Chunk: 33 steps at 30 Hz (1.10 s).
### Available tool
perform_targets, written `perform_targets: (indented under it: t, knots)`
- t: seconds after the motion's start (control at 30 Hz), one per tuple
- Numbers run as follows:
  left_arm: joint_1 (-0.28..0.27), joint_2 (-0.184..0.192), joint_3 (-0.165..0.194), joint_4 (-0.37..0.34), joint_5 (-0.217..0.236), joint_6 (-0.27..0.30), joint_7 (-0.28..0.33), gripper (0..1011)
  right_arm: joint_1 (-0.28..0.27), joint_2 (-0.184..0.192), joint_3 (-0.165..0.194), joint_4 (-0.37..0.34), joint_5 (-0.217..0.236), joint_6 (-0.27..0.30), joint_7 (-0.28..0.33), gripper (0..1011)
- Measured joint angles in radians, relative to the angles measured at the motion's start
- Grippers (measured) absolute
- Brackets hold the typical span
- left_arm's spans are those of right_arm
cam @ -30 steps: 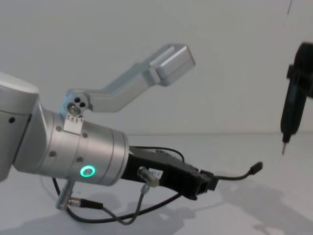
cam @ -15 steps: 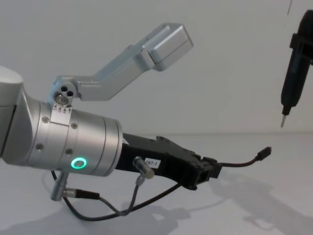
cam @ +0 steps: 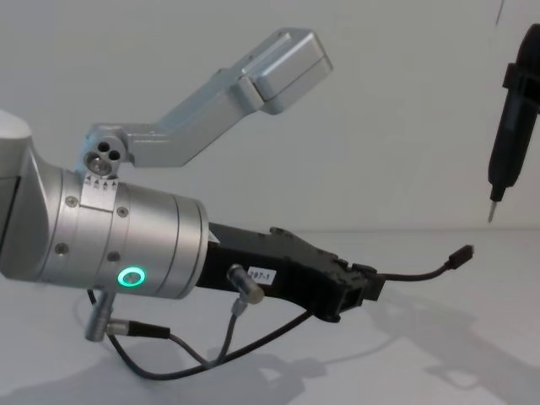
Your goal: Pick up the data cable with the one hand.
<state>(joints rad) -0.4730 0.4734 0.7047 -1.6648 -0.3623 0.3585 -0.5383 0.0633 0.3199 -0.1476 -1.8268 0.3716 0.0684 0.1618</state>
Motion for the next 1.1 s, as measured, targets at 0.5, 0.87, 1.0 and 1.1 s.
perform_targets:
  t: [0.5,0.87,1.0,1.1]
  knots:
    - [0.001,0.003,-0.001,-0.004,0.001,-0.006,-0.003,37,0.012,-0.007,0.007,0.014,0.030,0.025,0.029,279]
    - [0.002,0.004,-0.001,-0.005,0.002,-0.007,-0.003,37,0.014,0.002,0.006,0.008,0.047,0.050,0.034,279]
    - [0.002,0.004,-0.001,-0.006,0.002,-0.008,-0.003,37,0.014,0.006,0.005,0.006,0.051,0.057,0.035,279]
    - [0.002,0.004,-0.001,-0.006,0.001,-0.008,-0.003,37,0.014,0.009,0.003,0.005,0.054,0.063,0.035,279]
